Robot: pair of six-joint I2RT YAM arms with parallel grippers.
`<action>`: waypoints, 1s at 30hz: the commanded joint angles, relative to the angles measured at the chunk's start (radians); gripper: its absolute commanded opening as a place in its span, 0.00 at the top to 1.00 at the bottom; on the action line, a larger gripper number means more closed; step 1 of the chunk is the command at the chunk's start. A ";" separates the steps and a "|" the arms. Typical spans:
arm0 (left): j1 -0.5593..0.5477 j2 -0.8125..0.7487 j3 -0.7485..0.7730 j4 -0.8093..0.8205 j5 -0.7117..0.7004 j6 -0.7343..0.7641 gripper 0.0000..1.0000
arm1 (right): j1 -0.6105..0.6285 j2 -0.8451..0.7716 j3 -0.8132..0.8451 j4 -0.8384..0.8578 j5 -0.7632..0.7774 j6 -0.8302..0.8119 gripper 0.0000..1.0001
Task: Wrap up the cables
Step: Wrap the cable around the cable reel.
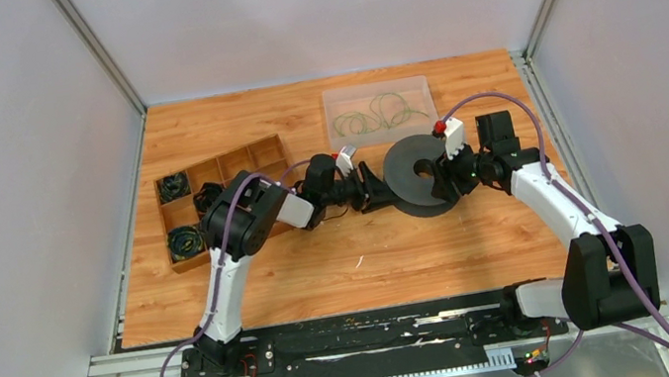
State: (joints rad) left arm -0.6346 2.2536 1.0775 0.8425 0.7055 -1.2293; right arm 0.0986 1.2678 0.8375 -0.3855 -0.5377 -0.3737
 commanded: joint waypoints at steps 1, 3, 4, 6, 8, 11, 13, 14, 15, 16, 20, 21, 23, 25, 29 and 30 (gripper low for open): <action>0.003 -0.092 -0.062 -0.147 -0.011 0.196 0.46 | 0.016 -0.027 -0.015 0.011 0.002 0.001 0.41; 0.003 -0.136 -0.071 -0.221 -0.032 0.282 0.43 | 0.016 -0.028 -0.013 0.012 -0.001 -0.001 0.41; 0.003 -0.153 -0.071 -0.255 -0.039 0.322 0.42 | 0.016 -0.028 -0.012 0.012 -0.002 -0.002 0.41; 0.003 -0.184 -0.073 -0.311 -0.053 0.377 0.41 | 0.016 -0.026 -0.007 0.009 -0.006 -0.006 0.41; 0.003 -0.204 -0.070 -0.363 -0.062 0.415 0.39 | 0.015 -0.023 -0.001 0.001 -0.008 -0.014 0.41; 0.003 -0.236 -0.084 -0.413 -0.081 0.469 0.38 | 0.019 -0.024 0.014 -0.011 0.013 -0.031 0.40; 0.003 -0.270 -0.095 -0.454 -0.101 0.527 0.37 | 0.019 -0.023 0.029 -0.010 0.082 -0.026 0.40; 0.003 -0.285 -0.095 -0.480 -0.108 0.559 0.37 | 0.019 -0.019 0.036 -0.008 0.131 -0.014 0.40; 0.002 -0.302 -0.096 -0.508 -0.117 0.592 0.37 | 0.019 -0.013 0.045 -0.003 0.188 0.009 0.40; 0.002 -0.323 -0.098 -0.530 -0.127 0.618 0.37 | 0.019 -0.006 0.056 -0.002 0.247 0.031 0.40; 0.003 -0.411 -0.098 -0.620 -0.175 0.733 0.37 | 0.019 0.018 0.097 -0.009 0.380 0.050 0.38; 0.003 -0.434 -0.094 -0.651 -0.190 0.761 0.37 | 0.018 0.027 0.107 -0.005 0.396 0.042 0.38; 0.001 -0.474 -0.089 -0.689 -0.218 0.814 0.36 | 0.018 0.060 0.144 -0.009 0.429 0.033 0.36; -0.003 -0.509 -0.085 -0.706 -0.244 0.864 0.34 | 0.016 0.105 0.191 -0.049 0.445 0.030 0.35; -0.026 -0.522 -0.031 -0.731 -0.272 0.900 0.32 | 0.009 0.178 0.247 -0.080 0.431 0.057 0.31; -0.033 -0.515 -0.013 -0.735 -0.275 0.899 0.32 | 0.006 0.197 0.267 -0.095 0.424 0.066 0.30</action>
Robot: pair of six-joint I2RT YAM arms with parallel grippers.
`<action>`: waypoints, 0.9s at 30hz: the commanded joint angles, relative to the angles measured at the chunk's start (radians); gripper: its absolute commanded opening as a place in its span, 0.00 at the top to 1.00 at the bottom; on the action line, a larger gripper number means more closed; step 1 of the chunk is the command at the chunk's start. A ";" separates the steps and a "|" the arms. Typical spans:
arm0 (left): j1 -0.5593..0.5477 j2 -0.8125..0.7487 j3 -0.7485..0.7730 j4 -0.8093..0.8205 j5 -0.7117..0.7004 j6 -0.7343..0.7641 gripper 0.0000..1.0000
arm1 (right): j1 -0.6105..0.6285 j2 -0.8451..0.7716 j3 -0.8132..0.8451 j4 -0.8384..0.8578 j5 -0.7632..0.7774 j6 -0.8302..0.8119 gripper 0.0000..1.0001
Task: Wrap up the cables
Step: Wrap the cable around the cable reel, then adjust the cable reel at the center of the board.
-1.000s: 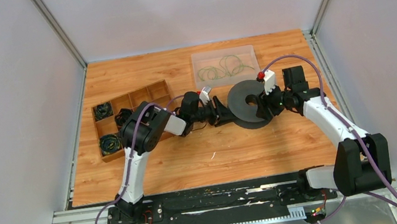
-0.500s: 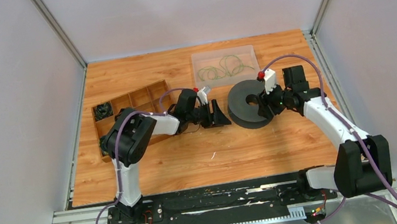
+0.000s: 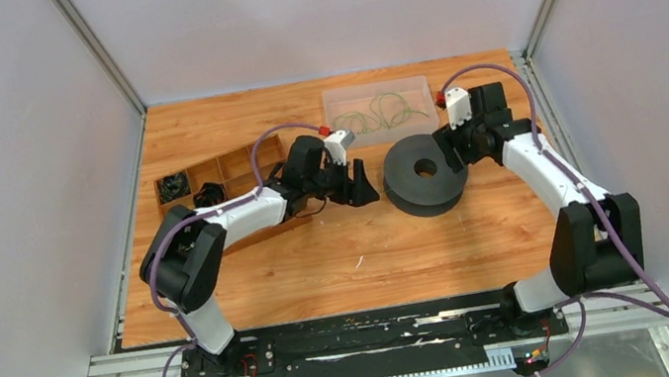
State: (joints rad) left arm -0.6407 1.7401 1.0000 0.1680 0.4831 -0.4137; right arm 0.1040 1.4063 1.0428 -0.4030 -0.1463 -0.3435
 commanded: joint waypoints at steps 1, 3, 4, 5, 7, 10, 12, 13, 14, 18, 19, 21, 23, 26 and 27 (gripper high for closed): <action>-0.032 0.008 0.083 -0.061 -0.063 0.079 0.32 | -0.003 0.090 0.091 -0.094 0.020 0.046 0.30; -0.046 0.020 0.109 -0.062 -0.082 0.089 0.32 | -0.013 0.135 0.132 -0.125 0.001 0.070 0.30; -0.053 0.027 0.121 -0.065 -0.092 0.095 0.32 | -0.019 0.159 0.154 -0.141 -0.011 0.083 0.30; -0.059 0.034 0.132 -0.070 -0.103 0.099 0.32 | -0.026 0.181 0.173 -0.155 -0.021 0.096 0.30; -0.064 0.044 0.148 -0.079 -0.114 0.107 0.32 | -0.037 0.219 0.204 -0.189 -0.047 0.118 0.30; -0.065 0.051 0.152 -0.089 -0.126 0.120 0.32 | -0.053 0.261 0.233 -0.227 -0.069 0.143 0.30; -0.066 0.046 0.147 -0.096 -0.130 0.136 0.32 | -0.065 0.283 0.240 -0.247 -0.082 0.154 0.30; -0.066 0.041 0.141 -0.098 -0.132 0.143 0.32 | -0.068 0.292 0.240 -0.252 -0.093 0.156 0.30; -0.066 0.035 0.134 -0.102 -0.134 0.152 0.32 | -0.069 0.299 0.238 -0.257 -0.105 0.157 0.30; -0.065 0.006 0.131 -0.149 -0.147 0.225 0.31 | -0.069 0.312 0.219 -0.281 -0.183 0.170 0.30; -0.065 -0.011 0.129 -0.159 -0.150 0.249 0.31 | -0.068 0.303 0.206 -0.280 -0.203 0.170 0.30; -0.065 -0.038 0.125 -0.182 -0.163 0.305 0.30 | -0.069 0.278 0.181 -0.278 -0.231 0.170 0.30; -0.064 -0.065 0.121 -0.211 -0.185 0.364 0.30 | -0.069 0.248 0.151 -0.277 -0.250 0.172 0.30; -0.054 -0.096 0.118 -0.260 -0.184 0.433 0.29 | -0.069 0.204 0.096 -0.272 -0.280 0.173 0.30; -0.051 -0.101 0.120 -0.280 -0.182 0.458 0.29 | -0.067 0.190 0.074 -0.267 -0.298 0.174 0.30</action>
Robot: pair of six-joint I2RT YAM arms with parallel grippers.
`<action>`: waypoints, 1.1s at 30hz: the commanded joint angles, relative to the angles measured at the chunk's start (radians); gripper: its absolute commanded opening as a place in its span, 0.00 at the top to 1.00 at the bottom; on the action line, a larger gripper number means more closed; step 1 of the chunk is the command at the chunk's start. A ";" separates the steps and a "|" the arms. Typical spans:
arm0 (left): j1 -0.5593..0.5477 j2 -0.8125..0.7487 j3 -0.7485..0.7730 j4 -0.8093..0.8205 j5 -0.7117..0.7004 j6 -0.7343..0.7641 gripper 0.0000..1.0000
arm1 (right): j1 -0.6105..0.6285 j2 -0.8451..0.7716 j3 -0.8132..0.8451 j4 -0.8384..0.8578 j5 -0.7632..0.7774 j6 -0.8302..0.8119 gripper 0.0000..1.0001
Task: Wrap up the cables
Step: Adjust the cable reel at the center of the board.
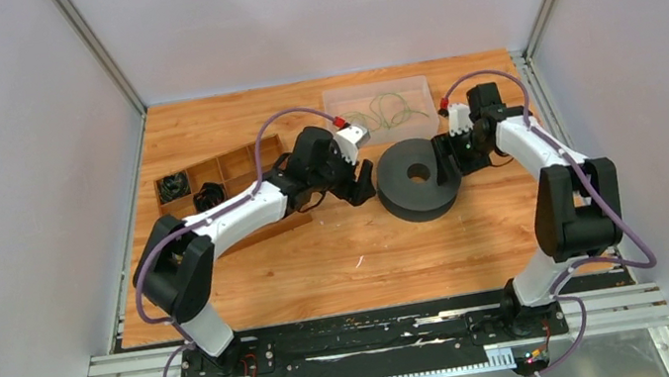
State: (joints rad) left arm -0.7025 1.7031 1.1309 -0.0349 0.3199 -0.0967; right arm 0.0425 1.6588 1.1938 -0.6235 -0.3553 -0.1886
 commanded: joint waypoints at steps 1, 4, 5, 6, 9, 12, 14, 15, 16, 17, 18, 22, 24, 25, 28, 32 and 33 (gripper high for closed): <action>0.012 -0.065 -0.005 -0.101 -0.024 0.173 0.29 | -0.005 -0.074 -0.099 -0.041 -0.116 0.021 0.30; 0.022 -0.059 0.005 -0.153 -0.046 0.220 0.28 | 0.018 -0.115 -0.161 -0.012 -0.162 0.018 0.30; 0.030 -0.061 -0.001 -0.153 -0.045 0.221 0.28 | 0.034 -0.128 -0.179 0.001 -0.161 0.016 0.30; 0.036 -0.061 -0.008 -0.153 -0.045 0.223 0.28 | 0.055 -0.141 -0.195 0.011 -0.159 0.013 0.30; 0.058 -0.062 -0.008 -0.180 -0.045 0.250 0.28 | 0.128 -0.183 -0.240 0.039 -0.150 -0.004 0.30; 0.082 -0.071 -0.005 -0.206 -0.041 0.277 0.28 | 0.181 -0.220 -0.274 0.061 -0.157 -0.019 0.30; 0.096 -0.078 -0.005 -0.217 -0.040 0.297 0.28 | 0.214 -0.237 -0.296 0.083 -0.165 -0.022 0.30; 0.101 -0.082 -0.004 -0.223 -0.041 0.307 0.28 | 0.230 -0.242 -0.303 0.089 -0.170 -0.022 0.30; 0.107 -0.085 -0.005 -0.226 -0.040 0.313 0.28 | 0.248 -0.245 -0.307 0.096 -0.178 -0.022 0.30; 0.112 -0.089 -0.006 -0.228 -0.039 0.318 0.28 | 0.268 -0.247 -0.311 0.100 -0.183 -0.024 0.30; 0.117 -0.095 -0.008 -0.229 -0.040 0.322 0.27 | 0.293 -0.248 -0.316 0.107 -0.183 -0.026 0.30; 0.138 -0.124 -0.010 -0.228 -0.074 0.343 0.26 | 0.397 -0.268 -0.325 0.143 -0.161 -0.044 0.30; 0.155 -0.145 -0.008 -0.224 -0.093 0.347 0.25 | 0.458 -0.290 -0.330 0.158 -0.129 -0.063 0.30; 0.163 -0.156 -0.008 -0.224 -0.104 0.351 0.24 | 0.484 -0.300 -0.329 0.161 -0.111 -0.077 0.30; 0.185 -0.190 -0.005 -0.221 -0.142 0.364 0.23 | 0.540 -0.324 -0.325 0.146 -0.098 -0.112 0.30; 0.227 -0.223 -0.004 -0.210 -0.155 0.350 0.17 | 0.539 -0.384 -0.307 0.091 -0.017 -0.151 0.31; 0.238 -0.229 -0.003 -0.209 -0.147 0.341 0.16 | 0.528 -0.411 -0.310 0.085 0.004 -0.162 0.32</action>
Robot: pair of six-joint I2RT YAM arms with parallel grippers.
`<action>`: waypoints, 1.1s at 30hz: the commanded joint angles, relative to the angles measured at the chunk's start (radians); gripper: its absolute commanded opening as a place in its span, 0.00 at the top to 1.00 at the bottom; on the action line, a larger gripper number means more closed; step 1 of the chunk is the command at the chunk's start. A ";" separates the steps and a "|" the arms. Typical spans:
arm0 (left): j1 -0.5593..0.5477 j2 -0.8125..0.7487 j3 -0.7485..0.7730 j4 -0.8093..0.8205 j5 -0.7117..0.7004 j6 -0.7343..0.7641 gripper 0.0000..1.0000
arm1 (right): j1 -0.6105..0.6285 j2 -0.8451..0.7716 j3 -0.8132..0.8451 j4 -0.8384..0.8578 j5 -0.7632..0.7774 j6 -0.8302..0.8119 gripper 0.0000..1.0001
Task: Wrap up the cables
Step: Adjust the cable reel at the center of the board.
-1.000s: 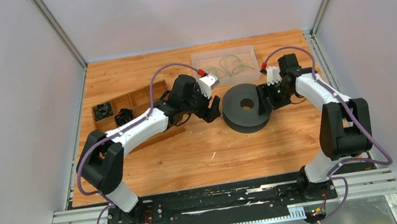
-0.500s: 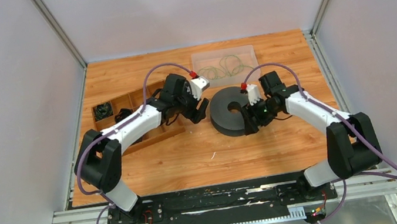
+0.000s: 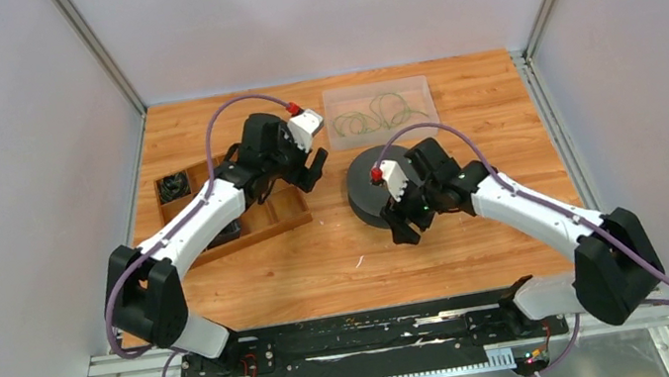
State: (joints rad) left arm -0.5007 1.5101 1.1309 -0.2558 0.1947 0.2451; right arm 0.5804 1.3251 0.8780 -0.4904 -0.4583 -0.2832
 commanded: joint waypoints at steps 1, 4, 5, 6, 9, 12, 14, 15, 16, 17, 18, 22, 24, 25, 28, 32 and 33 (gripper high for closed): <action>0.045 -0.040 -0.001 0.013 -0.013 -0.009 0.16 | -0.031 -0.113 -0.002 -0.048 0.123 -0.075 0.32; 0.065 -0.055 0.000 0.020 0.003 -0.047 0.15 | -0.132 -0.204 -0.021 -0.049 0.130 -0.083 0.33; 0.070 -0.058 0.004 0.016 0.010 -0.059 0.15 | -0.175 -0.219 -0.021 -0.047 0.125 -0.082 0.33; 0.071 -0.063 0.004 0.014 0.020 -0.069 0.15 | -0.224 -0.225 -0.020 -0.044 0.117 -0.075 0.33; 0.071 -0.088 -0.012 0.033 0.058 -0.096 0.16 | -0.348 -0.178 0.014 -0.036 0.127 -0.008 0.37; 0.070 -0.092 -0.017 0.049 0.124 -0.115 0.16 | -0.428 -0.066 0.074 -0.036 0.159 0.078 0.39; 0.070 -0.075 -0.011 0.051 0.155 -0.138 0.16 | -0.464 0.016 0.114 -0.032 0.155 0.111 0.39; 0.070 -0.063 -0.007 0.055 0.169 -0.152 0.16 | -0.476 0.054 0.129 -0.025 0.160 0.125 0.40; 0.071 -0.052 -0.003 0.060 0.179 -0.166 0.17 | -0.488 0.096 0.144 -0.022 0.160 0.144 0.40; 0.071 -0.040 0.002 0.065 0.186 -0.180 0.17 | -0.501 0.133 0.161 -0.021 0.141 0.161 0.40; 0.071 -0.029 0.008 0.068 0.196 -0.190 0.17 | -0.513 0.173 0.175 -0.020 0.137 0.173 0.40; 0.070 0.004 0.014 0.107 0.228 -0.236 0.19 | -0.539 0.301 0.207 0.013 0.155 0.192 0.43; 0.069 0.021 0.012 0.137 0.237 -0.257 0.20 | -0.546 0.349 0.223 0.037 0.121 0.196 0.46; 0.069 0.034 0.010 0.151 0.239 -0.270 0.21 | -0.546 0.366 0.230 0.046 0.104 0.202 0.46; 0.068 0.073 0.002 0.204 0.243 -0.313 0.22 | -0.545 0.416 0.253 0.075 0.071 0.218 0.47; 0.054 0.150 0.020 0.238 0.250 -0.375 0.23 | -0.545 0.480 0.280 0.102 0.069 0.215 0.47; 0.053 0.173 0.026 0.244 0.258 -0.392 0.23 | -0.546 0.493 0.282 0.108 0.067 0.217 0.47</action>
State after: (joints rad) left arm -0.4366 1.6089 1.1267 -0.0750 0.4217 -0.0635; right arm 0.0456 1.7687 1.1202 -0.4236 -0.3649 -0.0883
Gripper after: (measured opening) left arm 0.774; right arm 0.531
